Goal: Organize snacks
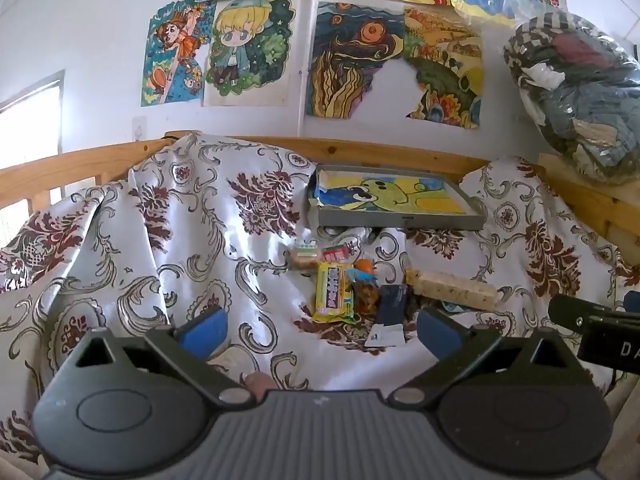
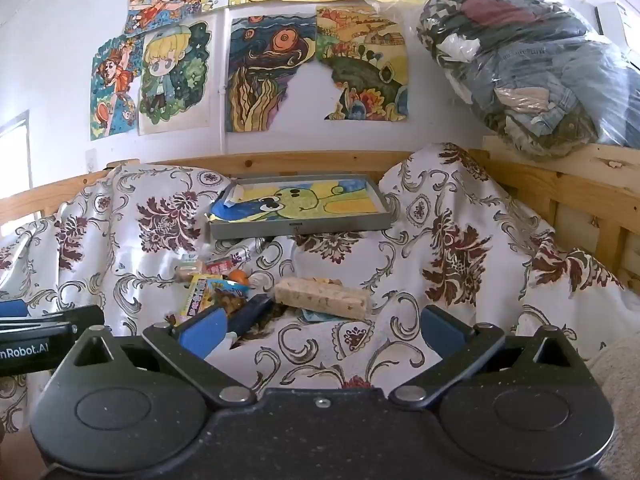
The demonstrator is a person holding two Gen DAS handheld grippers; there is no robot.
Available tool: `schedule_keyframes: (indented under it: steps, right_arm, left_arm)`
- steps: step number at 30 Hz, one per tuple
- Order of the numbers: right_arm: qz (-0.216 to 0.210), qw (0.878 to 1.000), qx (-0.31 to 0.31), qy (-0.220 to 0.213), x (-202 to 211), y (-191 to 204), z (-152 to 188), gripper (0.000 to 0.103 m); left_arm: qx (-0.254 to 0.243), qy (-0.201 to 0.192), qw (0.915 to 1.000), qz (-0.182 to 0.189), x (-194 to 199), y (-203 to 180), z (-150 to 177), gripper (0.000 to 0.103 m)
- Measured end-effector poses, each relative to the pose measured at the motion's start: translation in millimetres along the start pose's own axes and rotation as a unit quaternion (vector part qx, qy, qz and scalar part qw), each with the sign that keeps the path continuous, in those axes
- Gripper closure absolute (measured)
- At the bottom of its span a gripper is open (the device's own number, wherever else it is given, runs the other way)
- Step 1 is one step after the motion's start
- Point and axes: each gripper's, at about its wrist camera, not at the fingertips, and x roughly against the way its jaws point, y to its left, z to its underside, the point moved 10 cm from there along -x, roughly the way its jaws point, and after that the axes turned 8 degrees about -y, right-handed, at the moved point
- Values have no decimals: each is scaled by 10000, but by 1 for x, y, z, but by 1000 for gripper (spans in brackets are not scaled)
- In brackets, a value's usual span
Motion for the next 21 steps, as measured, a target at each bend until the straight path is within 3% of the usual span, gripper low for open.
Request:
schedule_keyframes:
  steps: [21]
  right_arm:
    - [-2,10000,0,12,-1,1,1,1]
  left_arm:
    - [3,27,10000,0,0,0,0,0]
